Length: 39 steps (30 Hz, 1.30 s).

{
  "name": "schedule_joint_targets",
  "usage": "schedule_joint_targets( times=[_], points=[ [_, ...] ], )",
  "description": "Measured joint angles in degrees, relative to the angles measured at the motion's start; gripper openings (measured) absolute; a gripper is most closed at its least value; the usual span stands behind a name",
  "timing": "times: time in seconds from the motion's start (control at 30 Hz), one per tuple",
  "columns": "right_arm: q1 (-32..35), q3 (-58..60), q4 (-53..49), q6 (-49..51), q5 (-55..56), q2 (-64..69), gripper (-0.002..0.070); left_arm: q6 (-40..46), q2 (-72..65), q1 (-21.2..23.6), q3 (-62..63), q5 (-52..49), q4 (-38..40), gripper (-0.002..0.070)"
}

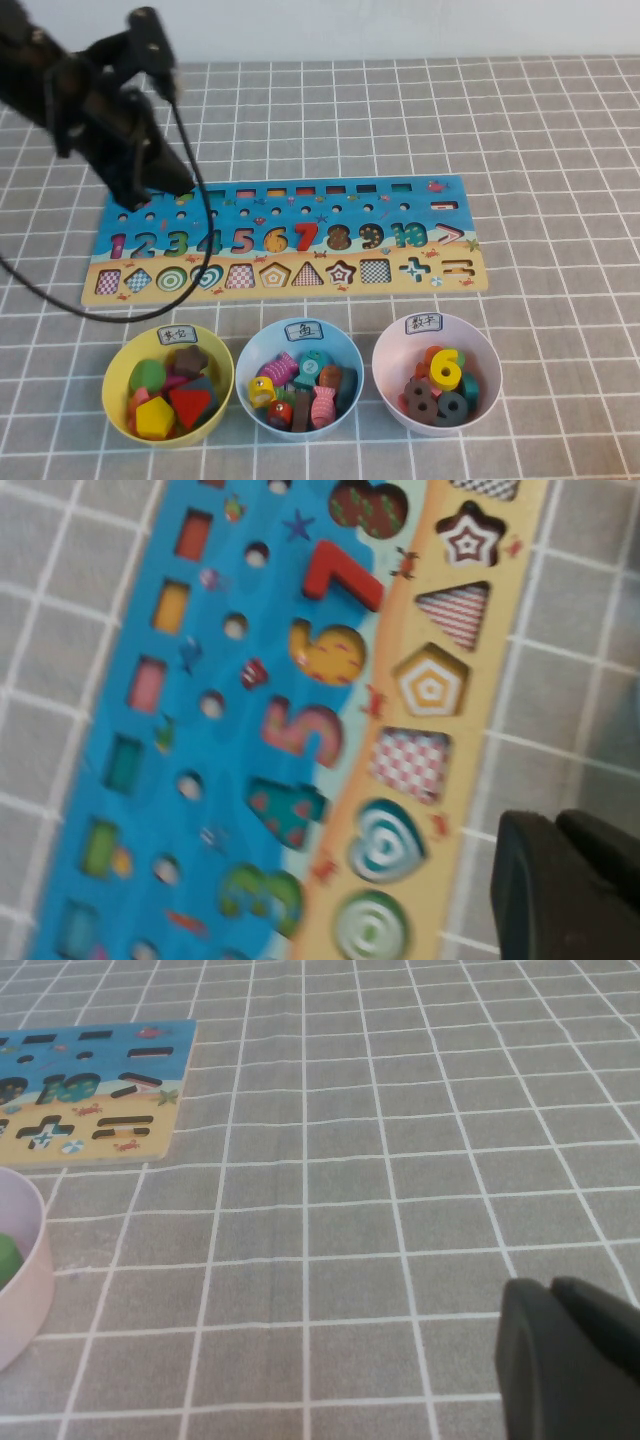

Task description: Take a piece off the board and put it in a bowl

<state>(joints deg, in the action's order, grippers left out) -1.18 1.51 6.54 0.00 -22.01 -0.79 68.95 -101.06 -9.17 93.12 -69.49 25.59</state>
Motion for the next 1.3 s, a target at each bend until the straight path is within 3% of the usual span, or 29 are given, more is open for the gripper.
schedule_joint_targets(
  times=[0.43, 0.77, 0.9, 1.07, 1.17, 1.3],
  points=[
    [0.0, 0.0, 0.0, 0.0, 0.0, 0.0, -0.0018, 11.0, -19.14, -11.88, 19.53, -0.42, -8.4, -0.0003],
    [0.0, 0.0, 0.0, 0.0, 0.0, 0.0, -0.0018, 12.03, -25.07, -14.52, 21.58, -0.42, -11.32, 0.0005],
    [0.0, 0.0, 0.0, 0.0, 0.0, 0.0, -0.0018, 12.35, -25.16, -14.52, 21.7, -0.42, -12.09, 0.0124],
    [0.0, 0.0, 0.0, 0.0, 0.0, 0.0, -0.0018, 12.45, -25.16, -14.52, 21.7, 1.68, -12.09, 0.0397],
    [0.0, 0.0, 0.0, 0.0, 0.0, 0.0, -0.0018, 12.45, -25.16, -14.52, 21.7, 3.79, -12.09, 0.0453],
    [0.0, 0.0, 0.0, 0.0, 0.0, 0.0, -0.0018, 12.77, -25.16, -14.52, 21.7, 5.56, -11.98, 0.0473]
  ],
)
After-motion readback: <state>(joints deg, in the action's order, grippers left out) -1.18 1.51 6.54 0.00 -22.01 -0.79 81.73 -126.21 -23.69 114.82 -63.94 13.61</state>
